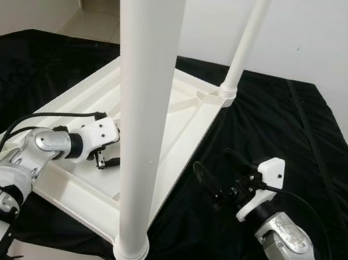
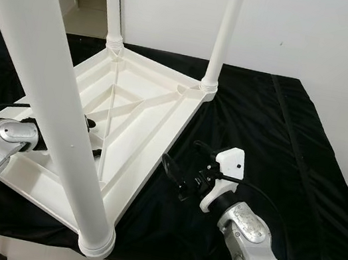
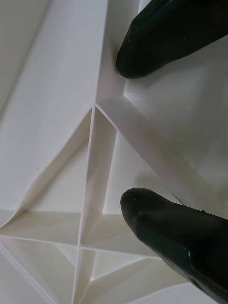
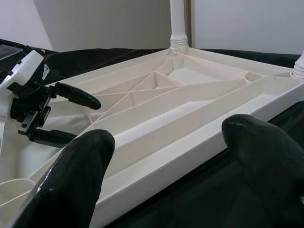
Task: Building children table
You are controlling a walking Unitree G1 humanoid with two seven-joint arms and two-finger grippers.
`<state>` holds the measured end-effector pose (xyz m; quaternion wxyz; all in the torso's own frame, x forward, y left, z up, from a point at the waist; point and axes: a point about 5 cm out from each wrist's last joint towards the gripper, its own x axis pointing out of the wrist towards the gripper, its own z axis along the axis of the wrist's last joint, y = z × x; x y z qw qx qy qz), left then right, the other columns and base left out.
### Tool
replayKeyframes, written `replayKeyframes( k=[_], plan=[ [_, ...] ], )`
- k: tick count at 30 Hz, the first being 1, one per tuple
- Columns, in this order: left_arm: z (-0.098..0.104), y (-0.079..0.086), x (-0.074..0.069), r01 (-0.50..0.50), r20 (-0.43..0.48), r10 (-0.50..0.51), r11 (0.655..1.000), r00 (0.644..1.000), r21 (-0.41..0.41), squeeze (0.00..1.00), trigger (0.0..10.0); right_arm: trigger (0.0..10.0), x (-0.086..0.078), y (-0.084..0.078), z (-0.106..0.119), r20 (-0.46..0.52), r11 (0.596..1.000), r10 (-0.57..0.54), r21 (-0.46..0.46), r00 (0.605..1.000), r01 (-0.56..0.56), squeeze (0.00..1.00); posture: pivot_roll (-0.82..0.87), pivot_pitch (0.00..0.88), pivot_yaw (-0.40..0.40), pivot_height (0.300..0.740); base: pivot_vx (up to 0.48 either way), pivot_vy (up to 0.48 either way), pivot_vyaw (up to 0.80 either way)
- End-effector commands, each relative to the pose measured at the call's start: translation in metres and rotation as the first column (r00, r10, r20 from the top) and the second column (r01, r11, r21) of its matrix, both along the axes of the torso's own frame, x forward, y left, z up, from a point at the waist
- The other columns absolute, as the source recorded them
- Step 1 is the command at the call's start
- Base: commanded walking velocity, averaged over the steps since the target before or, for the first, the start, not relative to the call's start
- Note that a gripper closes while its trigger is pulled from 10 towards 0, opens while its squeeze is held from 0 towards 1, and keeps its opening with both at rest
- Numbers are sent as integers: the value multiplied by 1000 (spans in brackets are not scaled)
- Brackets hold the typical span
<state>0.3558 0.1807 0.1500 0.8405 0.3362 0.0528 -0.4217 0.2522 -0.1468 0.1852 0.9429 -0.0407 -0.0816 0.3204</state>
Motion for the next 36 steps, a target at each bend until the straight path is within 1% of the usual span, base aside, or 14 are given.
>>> replayKeyframes(
  k=[1, 2, 3, 6, 7, 13, 20, 21, 22, 23, 24, 25, 26, 36],
  plan=[
    [-6, -1, 1, -17, -10, 17, 1000, 1000, 17, 0, 10000, 10000, -2, -2, 1, -5, 1000, -6, 1, 1000, 6, 0, -30, 102, 46, 740, 0, 0, 0],
    [-10, -1, -1, 18, -52, -16, 999, 999, 37, 0, 4235, 10000, -3, -2, 0, -6, 1000, -11, 0, 1000, 11, 0, -33, 104, 51, 740, 0, 0, 0],
    [-15, 0, -3, 50, -92, -45, 997, 995, 54, 0, 2627, 10000, -4, -2, 0, -6, 1000, -16, 1, 1000, 16, 0, -34, 103, 54, 740, 0, 0, 0],
    [-17, 1, -5, 73, -117, -65, 995, 991, 65, 0, 2627, 10000, -4, -2, 0, -7, 1000, -20, 1, 1000, 20, 0, -34, 103, 54, 740, 0, 0, 0],
    [-21, 1, -7, 91, -150, -80, 994, 985, 66, 0, 0, 10000, -4, -3, 0, -7, 1000, -24, 2, 1000, 24, 0, -35, 104, 58, 740, 0, 0, 0],
    [-27, 3, -11, 140, -200, -122, 987, 972, 79, 0, 0, 10000, -5, -3, -1, -9, 999, -34, 4, 999, 34, 0, -36, 106, 63, 740, 0, 0, 0],
    [-28, 4, -13, 175, -207, -151, 979, 967, 102, 0, 0, 10000, -5, -3, -1, -9, 999, -36, -3, 999, 36, 0, -36, 103, 64, 740, 0, 0, 0],
    [-28, 4, -12, 175, -206, -151, 979, 967, 104, 0, 5294, 10000, -5, -4, -1, -9, 999, -36, -3, 999, 36, 0, -36, 103, 64, 740, 0, 0, 0],
    [-28, 4, -12, 175, -206, -151, 979, 967, 104, 0, 5294, 10000, -5, -4, -1, -9, 999, -36, -3, 999, 36, 0, -36, 103, 64, 740, 0, 0, 0],
    [-29, 3, -10, 148, -215, -123, 984, 969, 102, 0, 10000, 10000, -5, -3, -1, -7, 999, -38, -3, 999, 38, 0, -37, 98, 66, 740, 0, 0, 0],
    [-29, 2, -9, 144, -200, -120, 983, 972, 110, 894, 10000, 10000, -5, -3, -1, -5, 999, -39, -2, 999, 39, 0, -38, 98, 68, 740, 0, 0, 0],
    [-29, 1, -7, 127, -199, -104, 986, 974, 106, 894, 10000, 10000, -4, -3, 0, -4, 999, -40, -2, 999, 40, 0, -39, 98, 69, 740, 0, 0, 0],
    [-27, 1, -6, 121, -200, -100, 988, 975, 96, 1000, 10000, 10000, -4, -3, 0, -4, 999, -41, 0, 999, 41, 0, -39, 96, 70, 740, 0, 0, 0],
    [-21, 2, -4, 151, -183, -127, 981, 975, 122, 1000, 10000, 10000, -6, -3, -1, -6, 999, -45, 0, 999, 45, 0, -41, 95, 72, 740, 0, 0, 0]
  ],
)
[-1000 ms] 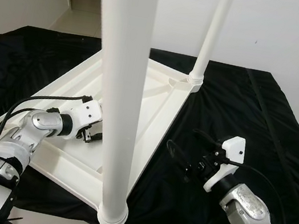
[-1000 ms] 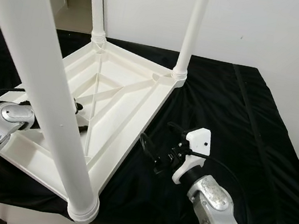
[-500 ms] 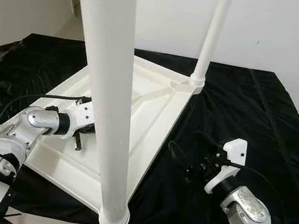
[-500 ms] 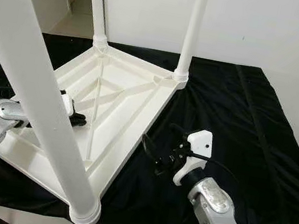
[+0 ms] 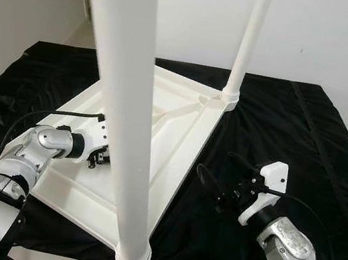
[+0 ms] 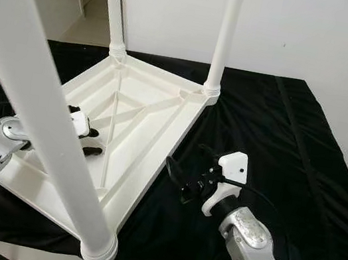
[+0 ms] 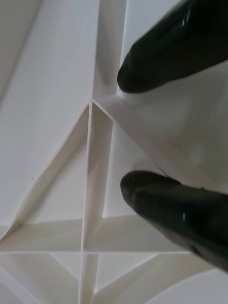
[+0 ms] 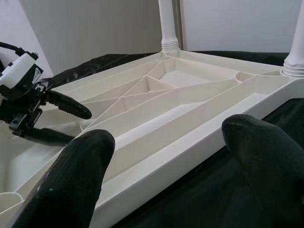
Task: Building children table
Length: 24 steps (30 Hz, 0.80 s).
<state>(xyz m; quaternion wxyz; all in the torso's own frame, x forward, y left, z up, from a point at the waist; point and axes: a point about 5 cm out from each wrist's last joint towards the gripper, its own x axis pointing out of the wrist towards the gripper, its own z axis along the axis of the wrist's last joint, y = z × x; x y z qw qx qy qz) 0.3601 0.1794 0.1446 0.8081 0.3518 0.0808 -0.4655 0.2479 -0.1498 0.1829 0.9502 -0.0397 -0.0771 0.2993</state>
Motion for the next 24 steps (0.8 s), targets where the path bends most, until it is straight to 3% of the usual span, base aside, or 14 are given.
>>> replayKeyframes(
  k=[1, 2, 3, 4, 5, 15, 16, 17, 18, 20, 21, 24],
  plan=[
    [-15, 4, -9, 76, -107, -67, 994, 992, 84, 1000, 10000, 10000, -2, -1, 1, 2, 1000, 0, -3, 1000, 0, 0, -43, 90, 71, 740, 0, 0, 0],
    [-15, 4, -9, 76, -107, -67, 994, 992, 84, 1000, 10000, 10000, -2, -1, 1, 2, 1000, 0, -3, 1000, 0, 0, -43, 90, 71, 740, 0, 0, 0],
    [-14, 5, -7, 71, -90, -61, 992, 994, 105, 588, 10000, 10000, -2, -1, 1, 2, 1000, 0, -3, 1000, 0, 0, -43, 89, 71, 740, 0, 0, 0],
    [-14, 5, -7, 71, -90, -61, 992, 994, 105, 588, 10000, 10000, -2, -1, 1, 2, 1000, 0, -3, 1000, 0, 0, -43, 89, 71, 740, 0, 0, 0],
    [-14, 5, -7, 69, -86, -59, 991, 995, 115, 0, 10000, 10000, -2, -1, 1, 3, 1000, 0, -4, 1000, 0, 0, -43, 89, 71, 740, 0, 0, 0],
    [-12, -2, -4, 110, -107, -94, 982, 990, 156, 0, 10000, 10000, -2, 0, 1, 4, 1000, -7, -4, 1000, 7, 0, -49, 94, 82, 740, 0, 0, 0],
    [-12, -2, -3, 115, -116, -97, 980, 988, 160, 0, 5451, 10000, -3, 0, 1, 4, 1000, -10, -3, 1000, 10, 0, -52, 99, 89, 740, 0, 0, 0],
    [-12, -2, -3, 115, -116, -97, 980, 988, 160, 0, 5451, 10000, -3, 0, 1, 4, 1000, -10, -3, 1000, 10, 0, -52, 99, 89, 740, 0, 0, 0],
    [-11, -3, -3, 125, -121, -105, 978, 987, 167, 0, 3176, 10000, -3, 0, 1, 4, 1000, -13, -2, 1000, 13, 0, -54, 101, 92, 740, 0, 0, 0],
    [-11, -3, -3, 132, -123, -112, 976, 986, 172, 0, 2706, 10000, -4, 0, 0, 3, 1000, -15, -1, 1000, 15, 0, -54, 101, 92, 740, 0, 0, 0],
    [-11, -4, -5, 169, -149, -143, 968, 978, 183, 0, 0, 10000, -4, -2, 0, 3, 1000, -27, 1, 1000, 27, 0, -59, 105, 98, 740, 0, 0, 0],
    [-11, -4, -5, 183, -166, -153, 966, 974, 185, 0, 0, 10000, -5, -3, 1, 4, 999, -34, 2, 999, 34, 0, -61, 106, 101, 740, 0, 0, 0]
  ],
)
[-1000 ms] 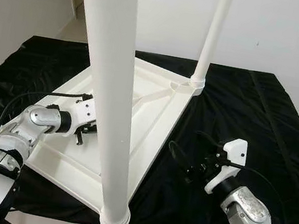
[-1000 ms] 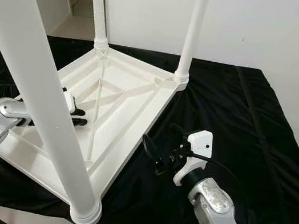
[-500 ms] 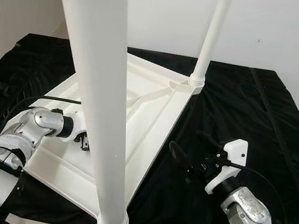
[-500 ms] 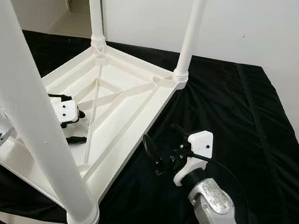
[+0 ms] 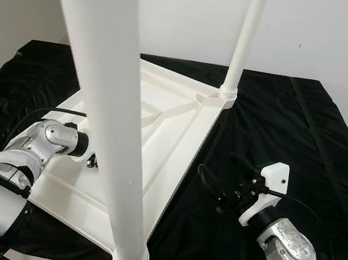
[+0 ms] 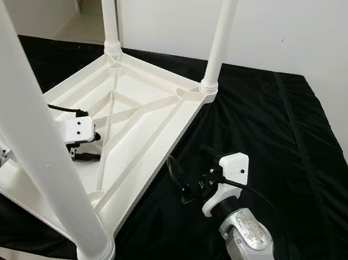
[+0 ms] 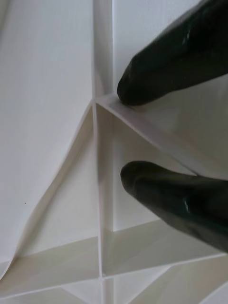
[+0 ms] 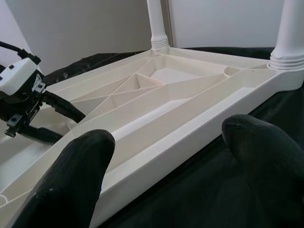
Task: Building children table
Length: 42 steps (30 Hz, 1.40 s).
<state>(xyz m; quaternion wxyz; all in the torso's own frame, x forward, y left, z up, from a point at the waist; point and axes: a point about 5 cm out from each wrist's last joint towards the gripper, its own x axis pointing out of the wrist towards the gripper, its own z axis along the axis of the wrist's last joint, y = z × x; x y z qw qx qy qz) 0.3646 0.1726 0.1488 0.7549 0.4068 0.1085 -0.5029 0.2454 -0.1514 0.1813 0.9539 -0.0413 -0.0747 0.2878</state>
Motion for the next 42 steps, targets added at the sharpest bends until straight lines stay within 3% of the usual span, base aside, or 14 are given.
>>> replayKeyframes(
  k=[1, 14, 17, 20, 24, 27, 33, 34, 35, 36, 42],
  plan=[
    [-15, 3, -10, 71, -132, -64, 996, 989, 55, 0, 0, 10000, -2, -2, 2, 9, 1000, -12, 3, 1000, 12, 0, -61, 106, 101, 740, 0, 0, 0],
    [-14, 4, -9, 80, -135, -71, 995, 988, 63, 0, 0, 10000, -3, -2, 2, 8, 1000, -20, 1, 1000, 20, 0, -52, 120, 106, 740, 0, 0, 0],
    [-11, 4, -7, 50, -125, -46, 998, 991, 30, 0, 0, 10000, -3, -2, 2, 7, 1000, -22, 3, 1000, 22, 0, -52, 120, 106, 740, 0, 0, 0],
    [0, 2, 1, -34, -73, 30, 998, 997, -55, 0, 0, 10000, -4, -1, 1, 5, 1000, -22, 7, 1000, 22, 0, -42, 126, 107, 740, 0, 0, 0],
    [3, 2, 4, -68, -57, 63, 994, 996, -90, 0, 0, 10000, -3, 0, 1, 6, 1000, -22, 8, 1000, 22, 0, -42, 126, 107, 740, 0, 0, 0],
    [4, -3, 6, -112, -39, 107, 976, 993, -184, 0, 0, 10000, -2, -1, 2, 11, 999, -37, 21, 999, 37, 0, -41, 127, 90, 740, 0, 0, 0],
    [-7, -11, 0, -66, -61, 55, 978, 997, -197, 0, 0, 10000, 5, -3, 7, 32, 996, -82, 47, 996, 80, 0, -36, 131, 77, 740, 0, 0, 0],
    [-8, -12, -1, -57, -65, 45, 980, 997, -190, 0, 8196, 10000, 6, -3, 8, 38, 995, -87, 51, 995, 85, 0, -34, 131, 74, 740, 0, 0, 0],
    [-9, -13, -3, -42, -75, 28, 982, 997, -186, 267, 10000, 10000, 8, -4, 10, 44, 995, -90, 52, 995, 88, 0, -32, 131, 72, 740, 0, 0, 0],
    [-9, -14, -3, -34, -82, 19, 982, 996, -185, 1000, 10000, 10000, 9, -4, 11, 49, 995, -92, 52, 995, 89, 0, -32, 131, 72, 740, 0, 0, 0],
    [-5, -11, -3, -14, -72, 0, 983, 997, -185, 1000, 10000, 10000, 12, -11, 13, 59, 981, -169, 108, 984, 162, 0, -31, 129, 69, 740, 0, 0, 0]
  ],
)
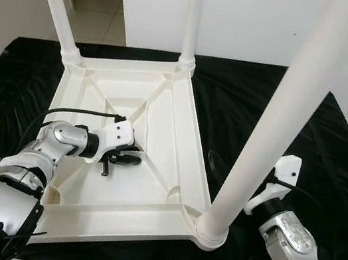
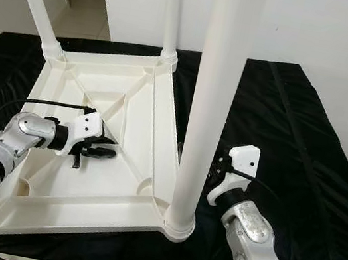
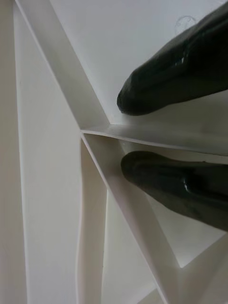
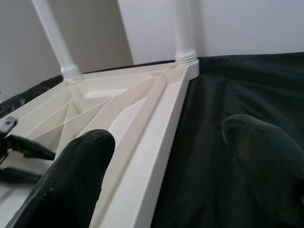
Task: Building children table
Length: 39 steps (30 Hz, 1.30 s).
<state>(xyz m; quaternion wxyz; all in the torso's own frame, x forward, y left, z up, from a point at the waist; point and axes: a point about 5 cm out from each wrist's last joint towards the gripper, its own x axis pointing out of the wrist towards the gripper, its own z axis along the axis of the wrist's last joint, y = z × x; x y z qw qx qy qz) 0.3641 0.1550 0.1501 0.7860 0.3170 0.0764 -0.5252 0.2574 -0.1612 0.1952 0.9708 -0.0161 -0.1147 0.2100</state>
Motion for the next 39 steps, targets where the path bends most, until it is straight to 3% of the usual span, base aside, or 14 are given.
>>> replayKeyframes(
  k=[1, 2, 3, 4, 5, 6, 12, 15, 23, 31, 34, 35, 37, 39],
  plan=[
    [-7, 6, -3, -14, -20, 14, 1000, 1000, 13, 1000, 10000, 10000, 0, -1, -1, 3, 1000, -15, 19, 1000, 15, 0, -31, 129, 69, 740, 0, 0, 0],
    [-5, 6, -4, 7, -11, -7, 1000, 1000, 13, 1000, 10000, 10000, 0, -5, 0, 18, 998, -59, 24, 998, 59, 0, -27, 128, 68, 740, 0, 0, 0],
    [-3, 4, -5, 30, -7, -30, 1000, 1000, 8, 706, 10000, 10000, 0, -8, -1, 35, 994, -109, 14, 993, 108, 0, -27, 128, 68, 740, 0, 0, 0],
    [-1, 3, -7, 55, 7, -55, 998, 998, 5, 0, 10000, 10000, -2, -11, -2, 42, 987, -161, 8, 986, 161, 0, -21, 126, 63, 740, 0, 0, 0],
    [-1, 3, -7, 55, 7, -55, 998, 998, 5, 0, 10000, 10000, -2, -11, -2, 42, 987, -161, 8, 986, 161, 0, -21, 126, 63, 740, 0, 0, 0],
    [5, 0, -9, 86, 31, -85, 996, 996, -11, 0, 10000, 10000, -5, -13, -7, 40, 973, -231, 0, 972, 231, 0, -19, 127, 58, 740, 0, 0, 0],
    [15, -1, -13, 123, 75, -121, 992, 990, -28, 0, 10000, 10000, -12, -11, -19, -7, 962, -272, -11, 962, 271, 0, -16, 123, 50, 740, 0, 0, 0],
    [31, 0, -19, 145, 131, -135, 987, 982, -69, 0, 10000, 10000, -25, -8, -27, -43, 970, -240, 38, 970, 242, 0, -14, 115, 49, 740, 0, 0, 0],
    [43, 5, -30, 101, 171, -72, 980, 983, -170, 0, 10000, 10000, -41, -14, -29, -60, 984, -152, 87, 987, 156, 0, -24, 105, 64, 740, 0, 0, 0],
    [40, 10, -44, 48, 147, -13, 970, 989, -237, 0, 10000, 10000, -48, -23, -28, -55, 989, -119, 77, 991, 123, 0, -32, 107, 71, 740, 0, 0, 0],
    [40, 16, -54, 16, 123, 19, 962, 992, -273, 0, 10000, 10000, -55, -28, -29, -79, 995, -61, 76, 995, 67, 0, -33, 109, 69, 740, 0, 0, 0],
    [39, 20, -64, -9, 91, 38, 954, 995, -299, 0, 10000, 10000, -62, -33, -31, -105, 998, -3, 69, 994, 10, 0, -34, 110, 67, 740, 0, 0, 0],
    [39, 20, -64, -9, 91, 38, 954, 995, -299, 0, 10000, 10000, -62, -33, -31, -105, 998, -3, 69, 994, 10, 0, -34, 110, 67, 740, 0, 0, 0],
    [35, 25, -79, -18, 48, 34, 951, 998, -308, 0, 10000, 10000, -72, -41, -35, -143, 997, 75, 28, 987, -72, 0, -32, 114, 67, 740, 0, 0, 0]
  ],
)
